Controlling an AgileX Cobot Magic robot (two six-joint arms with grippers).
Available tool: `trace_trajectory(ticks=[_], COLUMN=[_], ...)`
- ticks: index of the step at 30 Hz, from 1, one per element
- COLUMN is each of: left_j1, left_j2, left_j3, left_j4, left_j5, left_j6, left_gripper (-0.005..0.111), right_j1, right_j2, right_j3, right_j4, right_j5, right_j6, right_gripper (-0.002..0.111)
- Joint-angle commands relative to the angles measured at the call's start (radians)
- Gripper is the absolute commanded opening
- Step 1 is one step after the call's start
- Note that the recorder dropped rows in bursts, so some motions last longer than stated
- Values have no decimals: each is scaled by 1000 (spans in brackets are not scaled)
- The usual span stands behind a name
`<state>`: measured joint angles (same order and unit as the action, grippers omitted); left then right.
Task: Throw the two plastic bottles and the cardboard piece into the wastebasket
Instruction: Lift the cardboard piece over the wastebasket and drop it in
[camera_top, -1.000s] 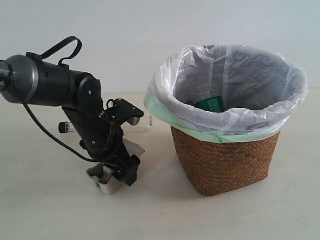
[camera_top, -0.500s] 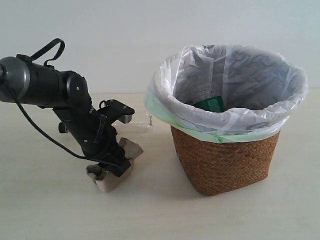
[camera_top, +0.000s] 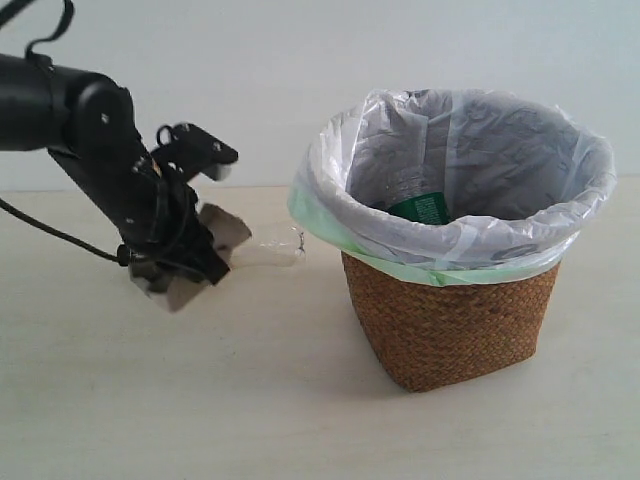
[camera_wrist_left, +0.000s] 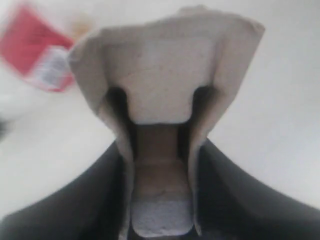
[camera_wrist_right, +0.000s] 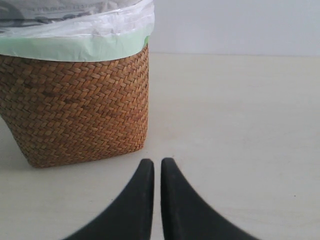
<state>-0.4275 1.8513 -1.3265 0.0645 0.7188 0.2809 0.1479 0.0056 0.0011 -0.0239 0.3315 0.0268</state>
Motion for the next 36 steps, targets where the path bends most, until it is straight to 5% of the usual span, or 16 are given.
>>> trace_trajectory(ticks=[1,5,12,20,25,27,31,32,34,36], left_j1=[8,35,60,60,60,54,20,6,-17,-51], left_j2=[-133,-238,-345,-332,-270,-250,-219,-210,-186,-159], left_j3=[-1,-1,-13,-11,-11,-23,-136,-198,-300,-397], left_j4=[286,571,812,733,323,2,-973,-1247,-1486,-1453], left_j5=[-8,18,190,206,36,-55,-116,-71,-13,-66], left_j6=[-292,-611,-667,-676,-509,-287,486,640,799,708], left_gripper=[4,4,4,4,4,4,6,11,35,66], right_j1=[1,1,1,1,1,1,1,1,1,1], right_j2=[-6,-6,-6,-6,-6,-6,-6,-6,-6,-6], right_j3=[-1,-1,-1,-1,-1,-1,-1,-1,-1,-1], right_j4=[-8,-8,-8,-8,-8,-8,-8,-8,-8,-8], right_j5=[-9,-9,-9,-9,-9,-9,-9,-9,-9,-9], right_j6=[-4,-4,-4,-4,-4,-4,-4,-4,-4,-4], right_gripper=[2,2,2,2,2,2,2,2,2,2])
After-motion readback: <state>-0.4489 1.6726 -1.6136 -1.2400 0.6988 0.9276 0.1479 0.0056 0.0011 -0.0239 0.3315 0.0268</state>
